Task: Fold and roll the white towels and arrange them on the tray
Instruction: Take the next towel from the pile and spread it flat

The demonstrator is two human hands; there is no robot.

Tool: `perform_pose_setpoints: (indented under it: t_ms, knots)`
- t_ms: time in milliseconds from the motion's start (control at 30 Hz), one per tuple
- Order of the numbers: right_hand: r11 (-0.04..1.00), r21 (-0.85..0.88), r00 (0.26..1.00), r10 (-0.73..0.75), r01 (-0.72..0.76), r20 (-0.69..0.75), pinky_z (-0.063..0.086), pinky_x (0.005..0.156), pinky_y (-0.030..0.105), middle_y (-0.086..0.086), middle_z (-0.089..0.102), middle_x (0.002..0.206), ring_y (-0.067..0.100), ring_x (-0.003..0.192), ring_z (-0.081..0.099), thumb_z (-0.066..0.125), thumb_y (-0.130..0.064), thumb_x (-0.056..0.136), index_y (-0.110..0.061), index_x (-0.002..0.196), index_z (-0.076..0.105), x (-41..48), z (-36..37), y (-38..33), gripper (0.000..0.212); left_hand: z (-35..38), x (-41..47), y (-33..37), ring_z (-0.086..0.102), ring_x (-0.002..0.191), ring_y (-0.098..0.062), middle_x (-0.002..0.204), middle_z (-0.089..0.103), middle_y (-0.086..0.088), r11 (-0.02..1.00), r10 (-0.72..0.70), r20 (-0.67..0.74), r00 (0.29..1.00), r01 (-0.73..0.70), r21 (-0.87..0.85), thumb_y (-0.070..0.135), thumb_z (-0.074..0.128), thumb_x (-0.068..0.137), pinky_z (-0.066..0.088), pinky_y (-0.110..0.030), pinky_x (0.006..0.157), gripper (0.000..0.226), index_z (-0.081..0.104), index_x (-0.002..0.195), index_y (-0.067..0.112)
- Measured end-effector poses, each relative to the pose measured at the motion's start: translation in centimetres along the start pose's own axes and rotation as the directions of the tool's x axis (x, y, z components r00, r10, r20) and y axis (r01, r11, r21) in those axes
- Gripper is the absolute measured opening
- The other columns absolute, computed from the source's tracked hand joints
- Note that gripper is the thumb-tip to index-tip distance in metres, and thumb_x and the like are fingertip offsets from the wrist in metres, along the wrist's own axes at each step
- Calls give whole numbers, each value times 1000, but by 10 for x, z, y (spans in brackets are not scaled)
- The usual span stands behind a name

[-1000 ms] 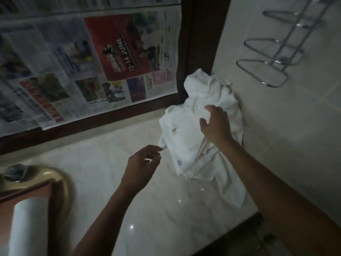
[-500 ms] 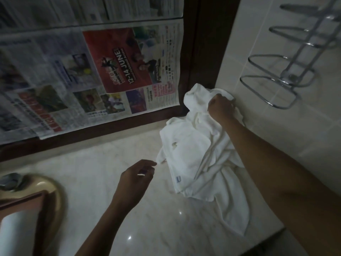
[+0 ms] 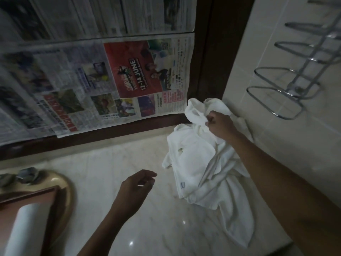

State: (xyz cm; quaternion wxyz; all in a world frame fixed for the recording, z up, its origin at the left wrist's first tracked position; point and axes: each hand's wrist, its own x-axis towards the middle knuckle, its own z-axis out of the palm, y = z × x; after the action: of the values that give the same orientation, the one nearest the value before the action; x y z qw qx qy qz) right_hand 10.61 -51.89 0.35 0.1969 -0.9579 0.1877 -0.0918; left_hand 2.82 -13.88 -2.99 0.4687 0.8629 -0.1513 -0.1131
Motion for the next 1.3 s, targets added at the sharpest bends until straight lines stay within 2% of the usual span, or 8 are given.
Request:
perform_pose_setpoints:
  t_ms: [133, 333, 467, 633, 800, 1000, 1133, 1300]
  knots:
    - [928, 365, 991, -107, 71, 80, 41, 72, 37, -1, 58, 79, 20, 76, 56, 61, -26, 98, -13, 89, 55, -36, -28, -37, 17, -4, 16, 12, 68, 95, -1, 103, 72, 16, 998, 63, -68, 996, -63, 6, 18, 72, 93, 59, -31, 84, 30, 67, 117, 35]
    - [674, 724, 881, -422, 147, 213, 47, 79, 21, -20, 62, 85, 1, 85, 59, 52, -20, 106, -24, 93, 56, -119, -59, -104, 14, -3, 38, 51, 38, 143, -13, 162, 33, 9, 990, 114, -175, 978, -96, 107, 58, 88, 71, 36, -40, 114, 113, 20, 158, 39]
    - [594, 784, 876, -460, 182, 145, 45, 79, 18, -17, 63, 88, 1, 87, 58, 55, -22, 105, -19, 102, 57, -161, -55, -129, 5, -11, 25, 58, 66, 116, -8, 123, 69, 19, 975, 216, -61, 975, -219, -42, 46, 70, 90, 54, -28, 95, 43, 64, 131, 34]
    - [801, 530, 805, -496, 279, 326, 39, 101, 9, -30, 50, 134, -11, 127, 48, 87, -47, 77, -43, 138, 41, -199, -33, -127, 77, -42, -33, 60, 71, 104, -7, 110, 75, 11, 898, 157, -64, 986, -169, -407, 16, 57, 103, 58, -28, 84, 25, 72, 116, 32]
    - [973, 75, 677, -206, 217, 707, 45, 110, 44, 3, 57, 146, 26, 134, 53, 70, -75, 78, -31, 146, 52, -276, 70, -127, 83, -76, -92, 58, 72, 101, -10, 109, 75, 8, 918, 132, 23, 991, -113, -381, 43, 66, 95, 59, -31, 85, 23, 69, 116, 33]
    - [971, 112, 490, -205, 212, 847, 39, 113, 33, 3, 48, 155, 25, 138, 48, 70, -60, 89, -26, 153, 45, -384, 90, -166, 77, -114, -168, 30, 70, 96, 1, 104, 73, 22, 936, 21, 63, 998, 2, -351, 60, 52, 96, 54, -18, 77, 32, 66, 115, 39]
    - [957, 263, 354, -291, 126, 889, 39, 113, 24, -11, 51, 152, 12, 136, 51, 85, -57, 75, -31, 152, 47, -433, 71, -178, 90, -136, -217, 5, 72, 103, -11, 111, 75, 9, 937, -33, 120, 992, 72, -342, 65, 46, 100, 55, -36, 93, 43, 69, 117, 34]
    - [546, 796, 619, -538, -262, 573, 53, 103, 44, 5, 67, 135, 27, 128, 62, 84, -21, 83, -21, 140, 58, -450, 43, -187, 62, -143, -260, -3, 71, 98, -16, 106, 73, 6, 992, 33, 304, 952, 5, -123, 54, 51, 104, 57, -40, 89, 33, 71, 110, 28]
